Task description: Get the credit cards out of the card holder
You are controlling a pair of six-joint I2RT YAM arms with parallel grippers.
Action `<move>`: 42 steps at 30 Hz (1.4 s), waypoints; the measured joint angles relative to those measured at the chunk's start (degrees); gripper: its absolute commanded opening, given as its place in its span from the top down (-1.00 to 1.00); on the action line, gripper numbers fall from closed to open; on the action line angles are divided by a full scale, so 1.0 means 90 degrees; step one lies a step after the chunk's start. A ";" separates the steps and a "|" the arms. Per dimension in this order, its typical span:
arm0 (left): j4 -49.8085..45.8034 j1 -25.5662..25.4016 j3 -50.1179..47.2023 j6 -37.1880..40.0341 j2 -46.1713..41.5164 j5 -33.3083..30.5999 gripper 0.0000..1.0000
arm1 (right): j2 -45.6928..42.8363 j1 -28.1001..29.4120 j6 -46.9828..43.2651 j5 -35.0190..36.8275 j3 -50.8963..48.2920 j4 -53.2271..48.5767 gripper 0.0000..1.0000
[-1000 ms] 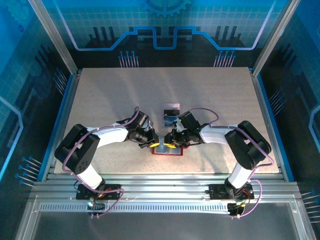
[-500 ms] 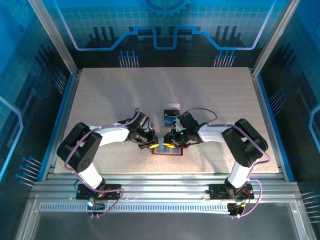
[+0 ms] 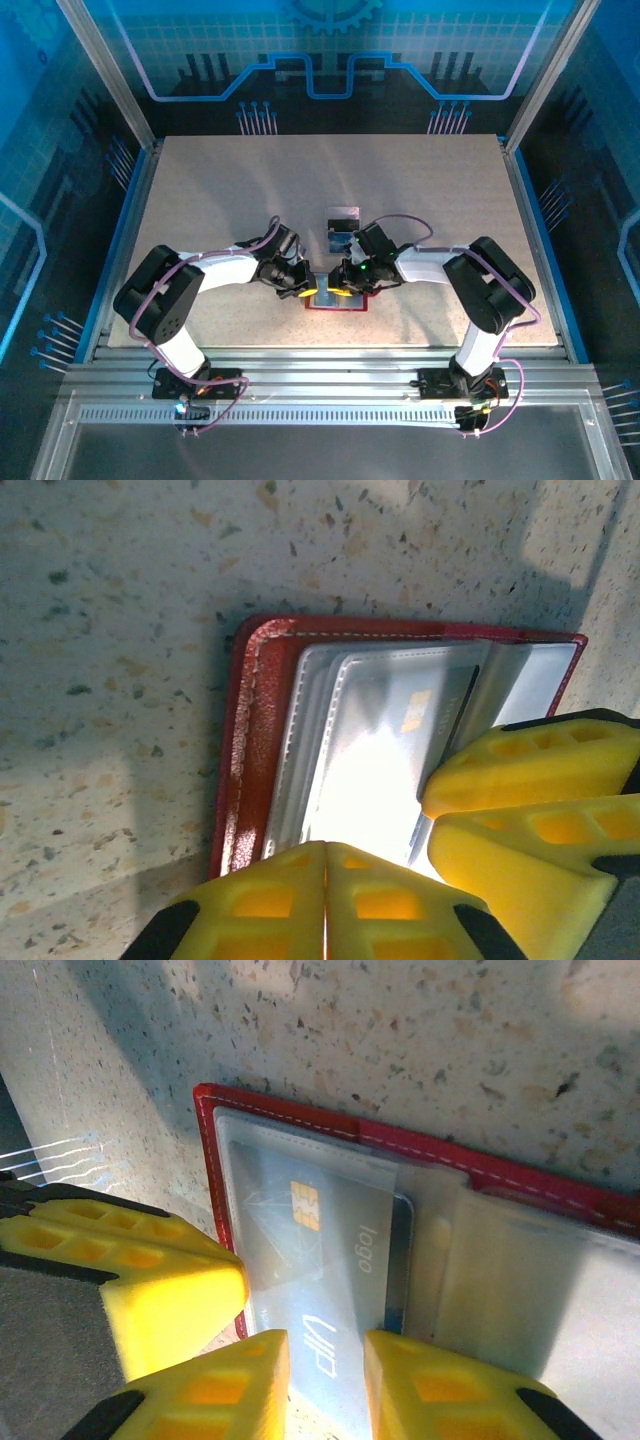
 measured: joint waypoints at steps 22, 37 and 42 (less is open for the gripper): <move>0.0000 0.0000 -0.0002 0.0017 0.0070 -0.0024 0.86 | -0.0114 -0.0002 -0.0141 0.0102 0.0002 -0.0272 0.42; 0.0000 0.0000 -0.0002 0.0017 0.0070 -0.0024 0.86 | -0.0216 -0.0007 -0.0282 0.0284 0.0046 -0.0554 0.42; -0.0012 0.0000 0.0000 0.0019 0.0068 -0.0024 0.86 | -0.0270 -0.0007 -0.0279 0.0282 0.0049 -0.0602 0.42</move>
